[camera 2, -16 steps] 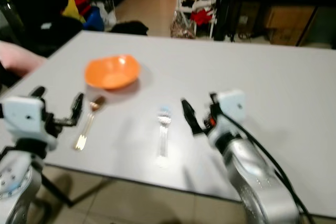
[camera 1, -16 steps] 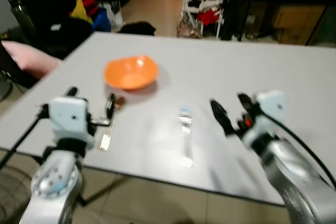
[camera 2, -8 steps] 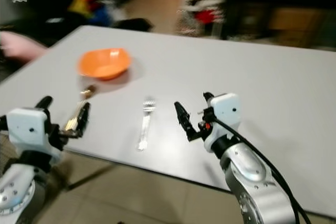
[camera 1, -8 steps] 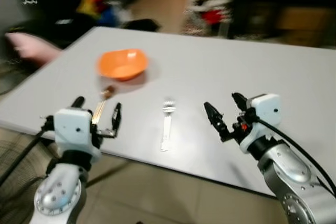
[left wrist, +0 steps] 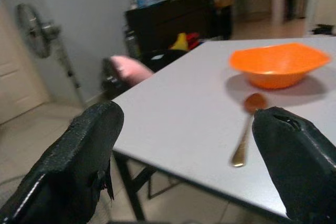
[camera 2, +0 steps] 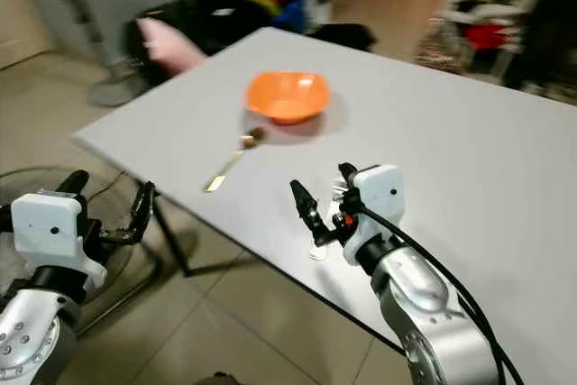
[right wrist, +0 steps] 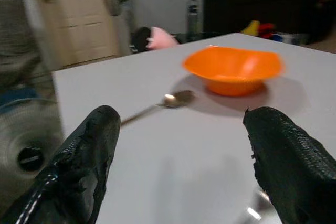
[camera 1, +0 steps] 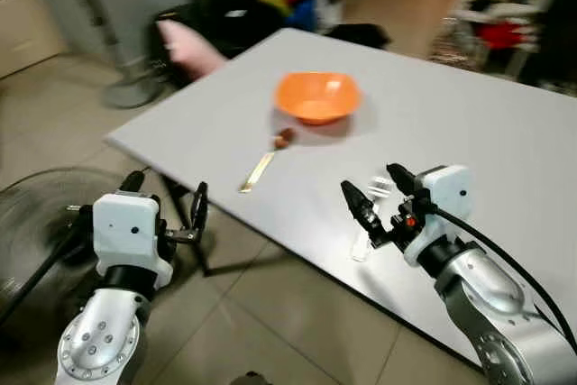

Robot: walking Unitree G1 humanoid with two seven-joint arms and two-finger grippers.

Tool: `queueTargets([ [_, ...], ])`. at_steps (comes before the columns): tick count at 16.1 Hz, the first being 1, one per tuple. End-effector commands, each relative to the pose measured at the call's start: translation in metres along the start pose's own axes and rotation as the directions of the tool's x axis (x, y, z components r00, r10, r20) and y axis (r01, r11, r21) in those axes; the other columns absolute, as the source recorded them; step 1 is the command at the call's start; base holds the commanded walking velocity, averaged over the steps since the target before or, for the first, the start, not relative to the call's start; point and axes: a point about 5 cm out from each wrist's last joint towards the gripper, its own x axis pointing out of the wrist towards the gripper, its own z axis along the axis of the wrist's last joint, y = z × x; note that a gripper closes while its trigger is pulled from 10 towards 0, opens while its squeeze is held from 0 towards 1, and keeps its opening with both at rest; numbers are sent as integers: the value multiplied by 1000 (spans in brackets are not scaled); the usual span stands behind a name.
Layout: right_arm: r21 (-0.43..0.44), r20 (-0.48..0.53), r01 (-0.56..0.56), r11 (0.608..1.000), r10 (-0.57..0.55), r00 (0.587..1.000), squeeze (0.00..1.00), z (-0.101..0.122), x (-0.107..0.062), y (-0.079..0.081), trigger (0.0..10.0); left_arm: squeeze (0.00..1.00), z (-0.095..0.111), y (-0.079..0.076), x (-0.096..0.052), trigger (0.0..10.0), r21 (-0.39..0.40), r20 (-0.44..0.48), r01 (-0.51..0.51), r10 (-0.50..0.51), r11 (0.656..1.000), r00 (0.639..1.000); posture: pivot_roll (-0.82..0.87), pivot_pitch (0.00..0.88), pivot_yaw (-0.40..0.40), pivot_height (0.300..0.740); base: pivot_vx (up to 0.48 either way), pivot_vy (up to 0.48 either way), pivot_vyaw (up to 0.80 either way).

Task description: Setting the table

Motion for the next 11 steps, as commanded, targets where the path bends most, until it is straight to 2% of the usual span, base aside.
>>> queueTargets([
  [1, -9, 20, -6, 1000, 7, 1000, 0, 4, 1, -1, 10000, 0, 0, 0, 0, 10000, -1, 1, -11, 11, 1000, 1000, -82, 0, 60, 740, 0, 0, 800],
  [11, -9, 11, -39, 999, 39, 999, 0, 1, -2, 0, 10000, 0, -2, -3, -2, 10000, -1, -11, -8, 8, 1000, 1000, -96, 0, 50, 740, 0, 0, 800],
])
